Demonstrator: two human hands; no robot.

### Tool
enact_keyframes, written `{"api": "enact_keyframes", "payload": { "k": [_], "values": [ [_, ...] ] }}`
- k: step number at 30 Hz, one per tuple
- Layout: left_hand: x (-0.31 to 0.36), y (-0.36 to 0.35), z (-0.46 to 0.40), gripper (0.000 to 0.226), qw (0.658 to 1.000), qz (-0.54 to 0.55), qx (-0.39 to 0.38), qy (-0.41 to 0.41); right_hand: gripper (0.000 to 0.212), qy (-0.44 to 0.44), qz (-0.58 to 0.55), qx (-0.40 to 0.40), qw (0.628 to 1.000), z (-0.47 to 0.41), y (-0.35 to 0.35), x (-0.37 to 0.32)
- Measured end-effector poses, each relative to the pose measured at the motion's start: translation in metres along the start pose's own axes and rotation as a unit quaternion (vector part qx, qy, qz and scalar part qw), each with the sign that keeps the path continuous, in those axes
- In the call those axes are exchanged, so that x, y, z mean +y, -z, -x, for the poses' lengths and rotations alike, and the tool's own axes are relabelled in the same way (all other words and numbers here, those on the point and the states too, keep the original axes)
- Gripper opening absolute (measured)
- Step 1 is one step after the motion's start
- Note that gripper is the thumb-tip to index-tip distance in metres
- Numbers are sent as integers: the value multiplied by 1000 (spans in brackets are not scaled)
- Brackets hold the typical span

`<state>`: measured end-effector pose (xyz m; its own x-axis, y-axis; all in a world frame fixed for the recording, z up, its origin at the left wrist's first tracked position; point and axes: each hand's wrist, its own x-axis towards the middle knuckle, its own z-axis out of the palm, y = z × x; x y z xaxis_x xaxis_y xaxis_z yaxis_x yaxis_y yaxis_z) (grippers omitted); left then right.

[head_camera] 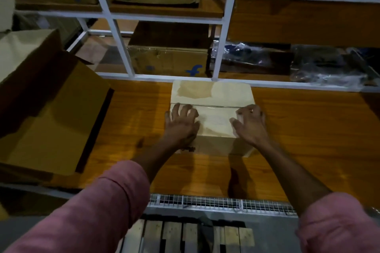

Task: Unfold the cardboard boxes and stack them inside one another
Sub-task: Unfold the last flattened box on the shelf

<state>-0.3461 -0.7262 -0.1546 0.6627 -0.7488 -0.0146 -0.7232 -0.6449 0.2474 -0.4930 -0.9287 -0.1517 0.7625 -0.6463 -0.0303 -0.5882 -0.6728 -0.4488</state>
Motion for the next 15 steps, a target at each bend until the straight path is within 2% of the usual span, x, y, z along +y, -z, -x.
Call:
{"api": "enact_keyframes", "payload": {
  "k": [2,4,5,7,11,15],
  "values": [
    [1,1,-21,56,995,31,16,95,58,-38,-32,8,999,-18,0,-2],
    [-4,2,-43,74,973,113,2,201,77,-79,-68,-9,995,-37,1,0],
    [-8,1,-52,80,963,153,-4,221,85,-93,-83,-22,992,-46,1,3],
    [-15,1,-59,86,957,194,4,213,93,-96,-106,-21,989,-53,0,7],
    [-19,7,-56,105,953,236,101,159,93,-41,-187,52,980,-53,5,9],
    [-17,15,-45,105,927,307,196,86,108,-12,-274,107,956,-40,21,3]
  ]
}}
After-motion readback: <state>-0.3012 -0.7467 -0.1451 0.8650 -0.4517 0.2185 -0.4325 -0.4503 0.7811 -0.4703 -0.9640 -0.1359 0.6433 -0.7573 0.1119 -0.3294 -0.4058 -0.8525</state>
